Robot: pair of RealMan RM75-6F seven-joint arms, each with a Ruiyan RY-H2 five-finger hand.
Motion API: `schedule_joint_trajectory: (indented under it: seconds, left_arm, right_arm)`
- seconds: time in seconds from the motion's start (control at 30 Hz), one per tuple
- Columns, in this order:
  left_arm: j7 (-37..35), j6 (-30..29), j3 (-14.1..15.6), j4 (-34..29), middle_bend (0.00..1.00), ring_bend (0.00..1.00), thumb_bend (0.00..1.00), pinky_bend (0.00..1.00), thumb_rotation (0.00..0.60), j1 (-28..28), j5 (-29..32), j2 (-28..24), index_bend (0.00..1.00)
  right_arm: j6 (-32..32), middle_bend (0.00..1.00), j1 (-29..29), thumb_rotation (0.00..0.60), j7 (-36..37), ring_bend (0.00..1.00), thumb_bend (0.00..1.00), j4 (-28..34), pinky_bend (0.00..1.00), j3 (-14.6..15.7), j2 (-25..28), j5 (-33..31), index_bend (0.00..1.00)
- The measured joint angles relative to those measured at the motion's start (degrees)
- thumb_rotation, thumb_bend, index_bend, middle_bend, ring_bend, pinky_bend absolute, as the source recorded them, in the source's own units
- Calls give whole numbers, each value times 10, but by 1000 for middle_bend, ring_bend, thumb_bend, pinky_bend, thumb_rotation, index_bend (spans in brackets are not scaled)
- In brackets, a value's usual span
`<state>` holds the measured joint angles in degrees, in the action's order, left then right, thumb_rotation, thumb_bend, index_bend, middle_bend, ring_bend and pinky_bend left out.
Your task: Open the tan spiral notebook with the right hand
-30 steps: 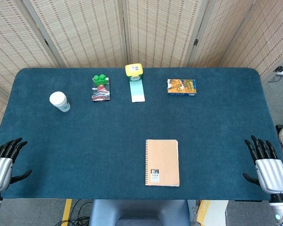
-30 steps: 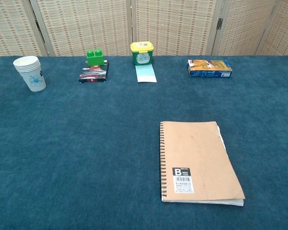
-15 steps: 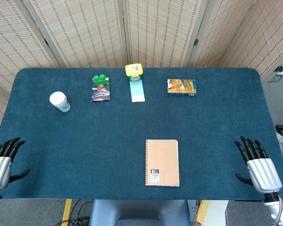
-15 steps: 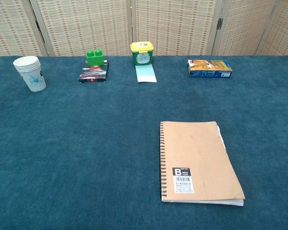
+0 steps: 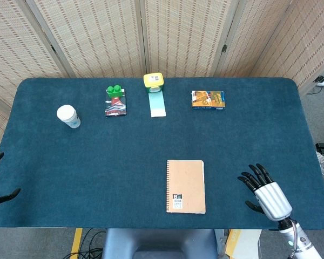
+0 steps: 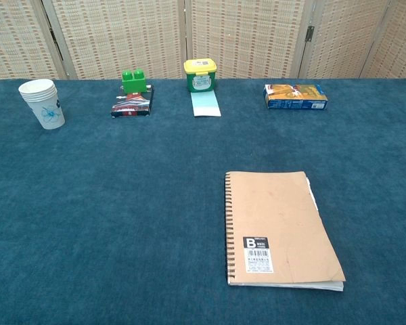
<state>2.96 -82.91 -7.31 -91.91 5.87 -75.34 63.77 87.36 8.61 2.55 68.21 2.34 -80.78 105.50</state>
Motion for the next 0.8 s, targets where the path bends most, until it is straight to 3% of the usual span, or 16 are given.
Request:
schedule_joint_trajectory:
  seconds: [0.4, 0.8]
  left_arm:
    - [-30, 18, -1, -6, 164, 164, 103, 203, 600, -1, 14, -14, 87]
    - [-29, 12, 0, -16, 164, 165, 104, 203, 600, -5, 12, -20, 92]
  right_arm:
    - [17, 291, 52, 600, 97, 113, 205, -188, 129, 16, -139, 35, 265]
    - [2, 209, 78, 600, 142, 113, 205, -244, 150, 34, -190, 22, 267]
